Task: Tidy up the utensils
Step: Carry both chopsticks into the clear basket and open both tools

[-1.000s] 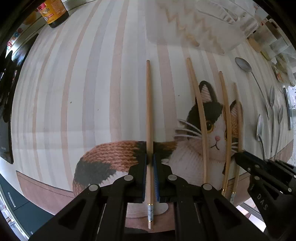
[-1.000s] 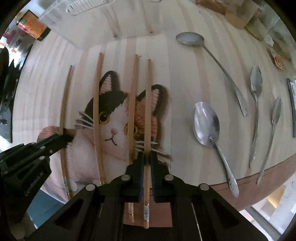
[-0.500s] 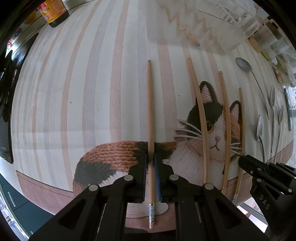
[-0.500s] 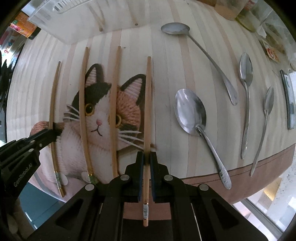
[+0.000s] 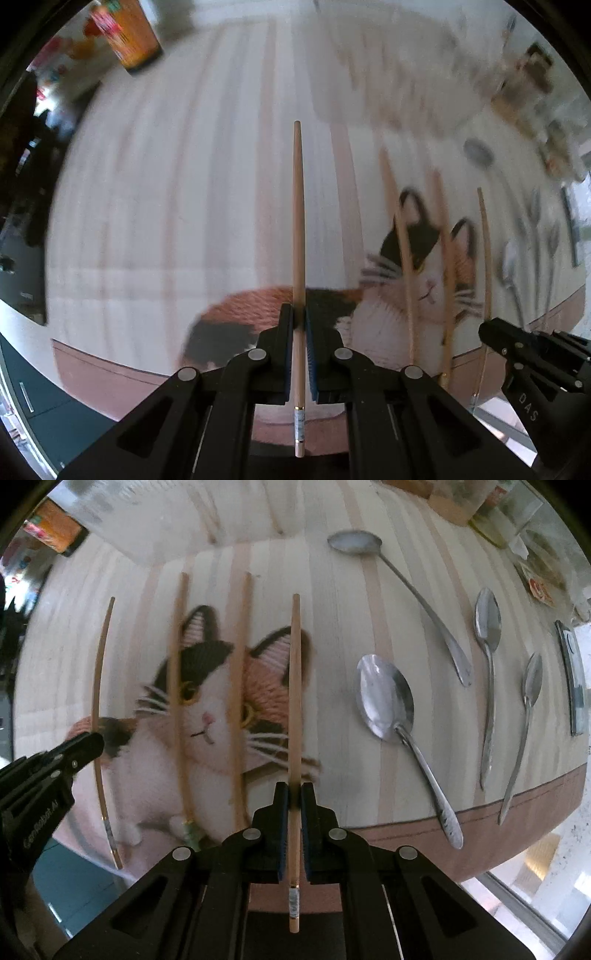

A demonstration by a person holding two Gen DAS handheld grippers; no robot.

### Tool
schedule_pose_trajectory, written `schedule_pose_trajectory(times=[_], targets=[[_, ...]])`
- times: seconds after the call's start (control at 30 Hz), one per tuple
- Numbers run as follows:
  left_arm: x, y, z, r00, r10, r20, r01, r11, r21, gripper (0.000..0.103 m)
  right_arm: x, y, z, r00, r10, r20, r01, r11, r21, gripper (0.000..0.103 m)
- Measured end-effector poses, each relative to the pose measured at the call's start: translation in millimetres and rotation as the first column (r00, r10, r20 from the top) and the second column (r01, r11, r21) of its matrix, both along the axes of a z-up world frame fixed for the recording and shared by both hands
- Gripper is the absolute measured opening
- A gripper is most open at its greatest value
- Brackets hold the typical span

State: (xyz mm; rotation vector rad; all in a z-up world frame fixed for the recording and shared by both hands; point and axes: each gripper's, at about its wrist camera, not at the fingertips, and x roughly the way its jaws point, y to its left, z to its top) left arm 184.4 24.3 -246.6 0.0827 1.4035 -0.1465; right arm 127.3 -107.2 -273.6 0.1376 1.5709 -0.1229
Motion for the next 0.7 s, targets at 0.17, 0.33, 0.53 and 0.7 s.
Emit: schedule_pose_trajectory(times=[0.17,0.33,0.53,0.7], targets=[[3,9,69,0.99,0.031,0.136,-0.026,0.999,-0.039,0.004,-3,7,47,0.994,0.013,0.104,-0.018,0.999,0.042,0.007],[21,8,129,0.975,0.037,0.22,-0.011,0.993,-0.118,0.004,5,3,103,0.976,0.0,0.216,-0.019,0.996,0.089,0.007],[85,-2,167,0.973,0.062,0.221,-0.007,0.97,-0.242,0.004,63,-21,165,0.941,-0.044,0.337,-0.01,0.988,0.155,0.007],[160,-16,159,0.99,0.065,0.128,-0.024,0.953,-0.301,0.004,141,-44,172,0.933,-0.067,0.355,-0.002,0.982,0.191,0.007]])
